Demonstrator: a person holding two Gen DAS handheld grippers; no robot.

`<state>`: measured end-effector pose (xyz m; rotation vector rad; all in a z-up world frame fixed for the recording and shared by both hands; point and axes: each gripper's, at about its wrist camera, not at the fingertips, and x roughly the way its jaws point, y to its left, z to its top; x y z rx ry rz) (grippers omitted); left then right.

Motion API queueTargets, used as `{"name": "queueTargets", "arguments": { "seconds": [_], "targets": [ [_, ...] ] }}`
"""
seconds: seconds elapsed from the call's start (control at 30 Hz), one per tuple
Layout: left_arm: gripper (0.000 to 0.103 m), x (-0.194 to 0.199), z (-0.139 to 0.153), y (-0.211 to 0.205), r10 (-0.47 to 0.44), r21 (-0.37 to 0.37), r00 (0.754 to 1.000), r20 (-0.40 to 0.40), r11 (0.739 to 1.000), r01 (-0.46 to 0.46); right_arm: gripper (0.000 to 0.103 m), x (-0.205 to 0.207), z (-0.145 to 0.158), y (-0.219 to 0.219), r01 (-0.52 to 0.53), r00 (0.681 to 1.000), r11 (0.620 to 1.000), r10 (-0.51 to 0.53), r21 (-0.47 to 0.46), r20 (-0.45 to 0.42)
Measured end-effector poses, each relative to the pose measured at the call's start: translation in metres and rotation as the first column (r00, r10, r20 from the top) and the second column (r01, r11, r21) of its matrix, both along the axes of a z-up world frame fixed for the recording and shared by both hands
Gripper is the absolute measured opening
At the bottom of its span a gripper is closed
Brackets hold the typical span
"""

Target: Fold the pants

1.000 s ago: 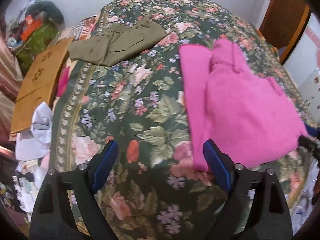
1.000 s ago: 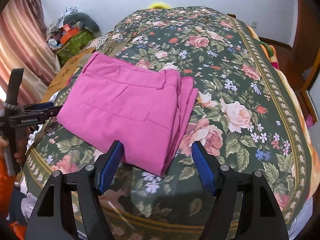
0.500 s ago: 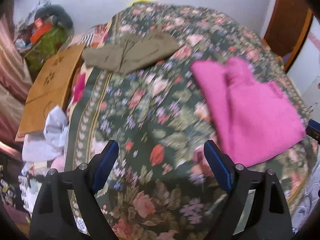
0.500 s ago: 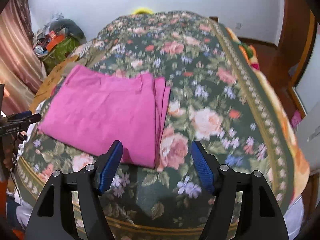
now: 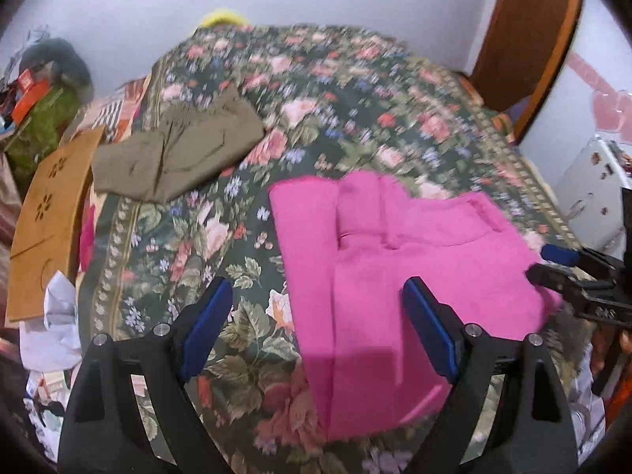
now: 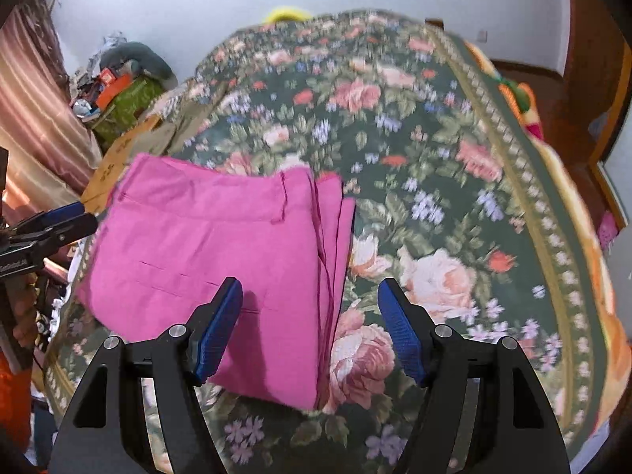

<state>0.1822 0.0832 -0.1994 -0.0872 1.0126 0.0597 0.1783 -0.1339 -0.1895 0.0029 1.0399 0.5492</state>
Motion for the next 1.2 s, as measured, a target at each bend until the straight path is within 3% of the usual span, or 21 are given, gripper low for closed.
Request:
{"name": "queueTargets", "arguments": {
  "seconds": [0.1, 0.23, 0.37, 0.53, 0.67, 0.83, 1.0, 1.2],
  "targets": [
    [0.089, 0.007, -0.019, 0.004, 0.011, -0.033, 0.999, -0.031, 0.999, -0.012, 0.069, 0.003, -0.011, 0.0, 0.002, 1.0, 1.0, -0.002, 0.021, -0.031],
    [0.089, 0.012, -0.032, 0.012, 0.006, -0.138, 0.998, -0.055, 0.99, -0.014, 0.069, 0.007, -0.013, 0.0, -0.01, 1.0, 0.999, 0.01, 0.03, -0.026],
    [0.078, 0.017, -0.035, 0.016, -0.05, -0.207, 0.998, -0.029, 0.977, 0.043, 0.065, 0.015, -0.016, 0.006, -0.023, 1.0, 1.0, 0.023, 0.02, -0.013],
    [0.055, 0.025, -0.033, 0.011, -0.093, -0.239, 0.996, -0.01, 0.967, 0.088, 0.039, 0.025, -0.018, 0.013, -0.043, 0.999, 0.998, 0.044, 0.051, -0.02],
    [0.04, 0.033, -0.034, 0.01, -0.095, -0.266, 0.995, -0.016, 0.96, 0.087, 0.026, 0.032, -0.018, 0.017, -0.039, 0.999, 0.998, 0.04, 0.053, -0.019],
    [0.028, 0.035, -0.03, 0.007, -0.081, -0.252, 0.997, -0.015, 0.965, 0.074, 0.012, 0.032, -0.01, 0.015, -0.039, 0.999, 0.997, 0.038, 0.06, 0.015],
    [0.021, 0.028, -0.017, 0.002, -0.086, -0.209, 0.996, 0.016, 0.974, 0.088, 0.011, 0.025, 0.011, 0.021, -0.051, 0.995, 0.998, 0.046, 0.049, 0.087],
    [0.02, 0.018, 0.013, 0.009, -0.08, -0.16, 0.992, 0.101, 0.983, 0.096, 0.01, 0.021, 0.046, 0.036, -0.075, 0.983, 0.996, 0.065, 0.05, 0.172]
  ]
}}
